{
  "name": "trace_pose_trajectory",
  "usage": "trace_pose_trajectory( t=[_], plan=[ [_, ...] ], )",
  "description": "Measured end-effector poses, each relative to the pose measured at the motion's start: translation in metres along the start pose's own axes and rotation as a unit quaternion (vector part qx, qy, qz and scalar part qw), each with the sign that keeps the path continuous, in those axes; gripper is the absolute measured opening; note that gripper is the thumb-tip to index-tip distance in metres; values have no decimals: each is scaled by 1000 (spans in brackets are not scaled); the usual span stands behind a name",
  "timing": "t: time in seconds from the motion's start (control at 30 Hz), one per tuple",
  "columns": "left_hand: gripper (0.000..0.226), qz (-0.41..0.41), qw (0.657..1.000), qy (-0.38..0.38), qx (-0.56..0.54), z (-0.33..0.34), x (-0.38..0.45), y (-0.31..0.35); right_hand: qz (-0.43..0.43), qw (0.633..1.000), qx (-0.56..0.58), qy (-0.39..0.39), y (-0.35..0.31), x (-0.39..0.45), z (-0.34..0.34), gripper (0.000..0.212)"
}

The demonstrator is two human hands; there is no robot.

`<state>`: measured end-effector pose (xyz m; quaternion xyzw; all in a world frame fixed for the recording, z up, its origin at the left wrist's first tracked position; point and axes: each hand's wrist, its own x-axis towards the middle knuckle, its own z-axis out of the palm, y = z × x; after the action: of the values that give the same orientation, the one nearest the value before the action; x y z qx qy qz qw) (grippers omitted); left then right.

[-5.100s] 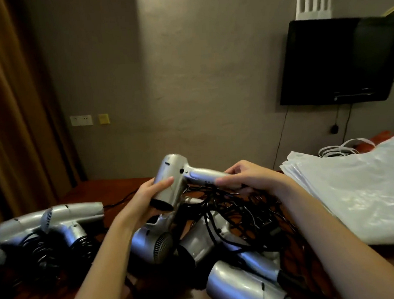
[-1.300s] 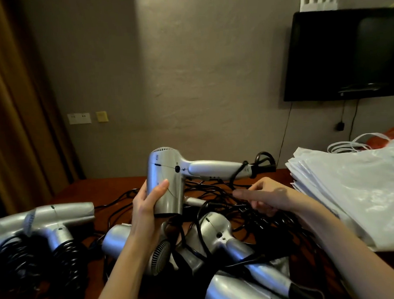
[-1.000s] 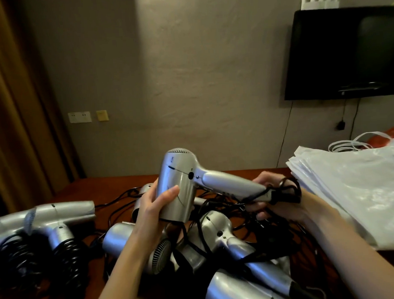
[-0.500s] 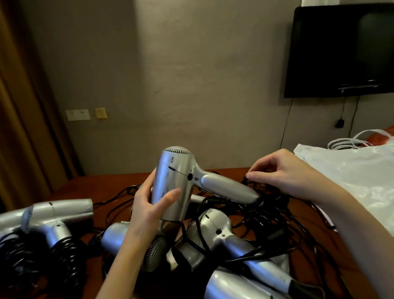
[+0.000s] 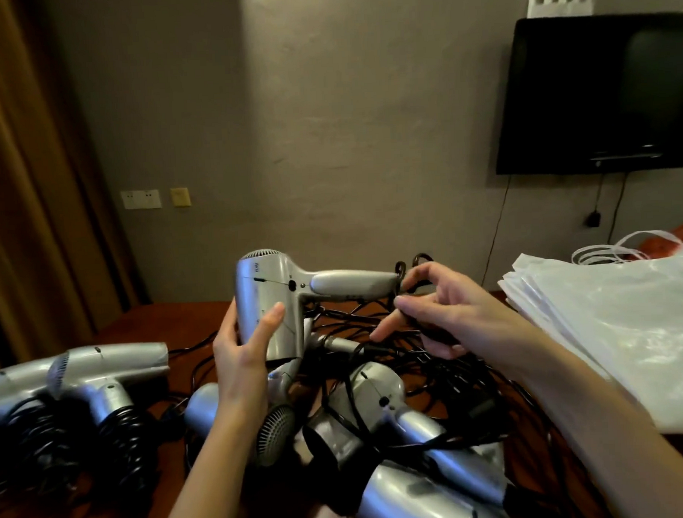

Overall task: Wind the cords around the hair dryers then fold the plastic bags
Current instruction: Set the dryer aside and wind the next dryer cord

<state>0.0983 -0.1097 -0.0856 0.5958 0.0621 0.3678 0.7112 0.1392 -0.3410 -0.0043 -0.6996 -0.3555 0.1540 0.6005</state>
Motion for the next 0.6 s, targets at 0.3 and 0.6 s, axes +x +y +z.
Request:
trace_pose_trajectory(
  t=[0.3, 0.6],
  plan=[
    [68, -35, 999, -10, -37, -2, 3, 0, 65, 997, -20, -24, 42, 13, 4, 30],
    [60, -77, 989, -118, -51, -3, 3, 4, 152, 951, -267, 38, 46, 10, -27, 52]
  ],
)
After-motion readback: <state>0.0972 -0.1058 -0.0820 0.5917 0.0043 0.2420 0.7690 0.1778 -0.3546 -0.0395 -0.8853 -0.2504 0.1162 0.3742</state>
